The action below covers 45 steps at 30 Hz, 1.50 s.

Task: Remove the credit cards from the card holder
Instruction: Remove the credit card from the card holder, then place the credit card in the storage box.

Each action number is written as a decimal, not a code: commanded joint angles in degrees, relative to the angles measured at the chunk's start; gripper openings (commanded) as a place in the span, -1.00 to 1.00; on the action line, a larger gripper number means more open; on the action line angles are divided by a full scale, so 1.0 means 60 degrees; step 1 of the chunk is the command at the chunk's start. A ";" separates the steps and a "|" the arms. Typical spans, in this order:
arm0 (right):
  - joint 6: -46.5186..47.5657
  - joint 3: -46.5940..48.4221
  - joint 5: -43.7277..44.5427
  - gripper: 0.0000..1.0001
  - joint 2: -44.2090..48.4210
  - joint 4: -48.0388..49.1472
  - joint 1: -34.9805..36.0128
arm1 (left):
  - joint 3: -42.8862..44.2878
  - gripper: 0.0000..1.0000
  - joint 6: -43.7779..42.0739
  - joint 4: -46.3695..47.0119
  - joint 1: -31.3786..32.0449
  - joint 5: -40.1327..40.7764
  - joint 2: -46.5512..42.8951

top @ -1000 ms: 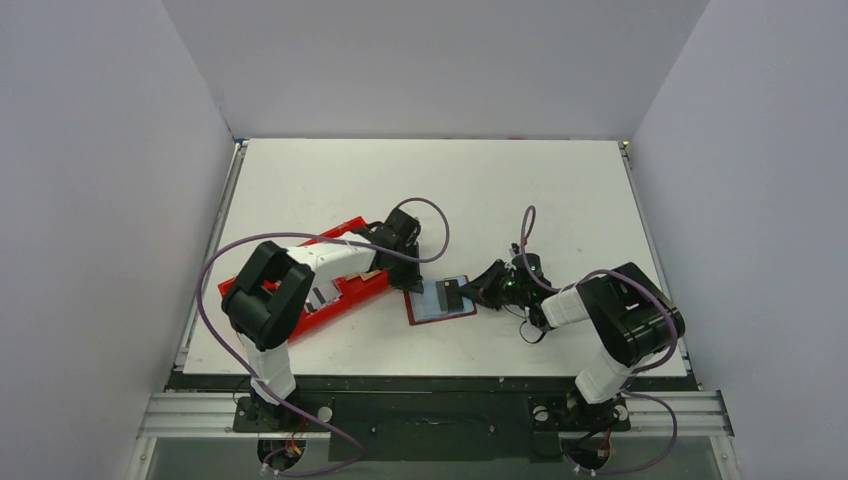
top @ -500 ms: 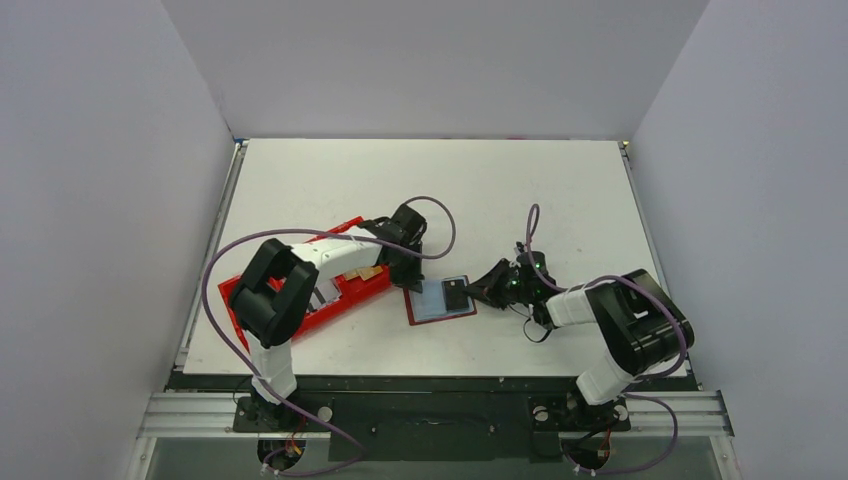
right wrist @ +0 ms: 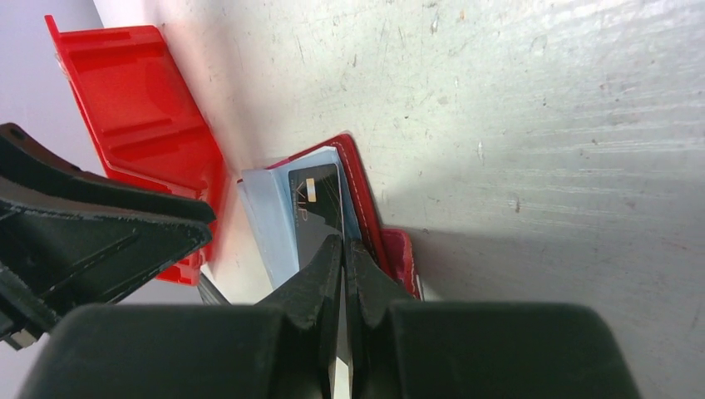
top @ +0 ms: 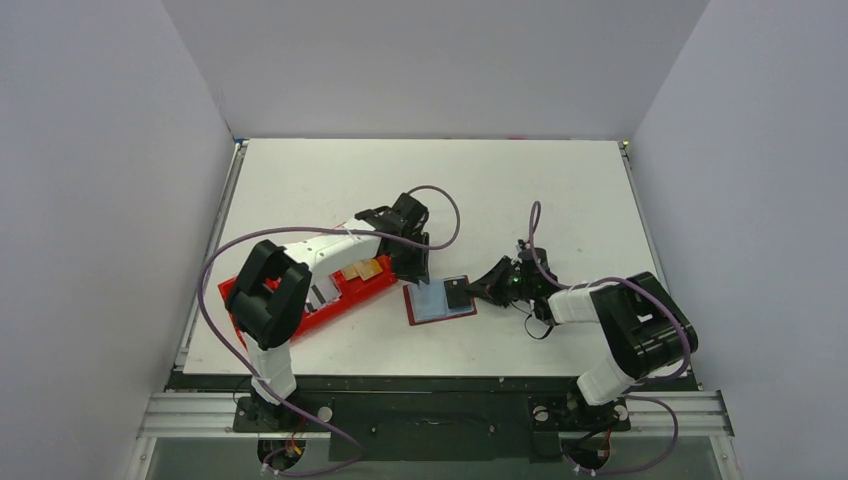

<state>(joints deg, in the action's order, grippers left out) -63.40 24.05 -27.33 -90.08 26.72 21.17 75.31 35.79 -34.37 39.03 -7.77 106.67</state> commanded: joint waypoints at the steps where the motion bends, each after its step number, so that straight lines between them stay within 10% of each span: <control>1: 0.0209 0.0451 -0.0015 -1.00 0.0435 -0.0212 -0.0099 | 0.0480 -0.41 -0.0096 -0.0164 -0.0014 -0.0465 -0.0683; 45: -0.2468 0.0486 -0.1432 -1.00 0.1216 0.1908 -0.0402 | -0.1943 0.00 0.3638 0.4683 -0.0823 -0.4214 -0.1128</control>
<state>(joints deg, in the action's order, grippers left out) -76.40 26.30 -34.65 -85.30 33.39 19.09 64.14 54.89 -13.13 34.65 -30.44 101.82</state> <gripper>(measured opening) 0.003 0.499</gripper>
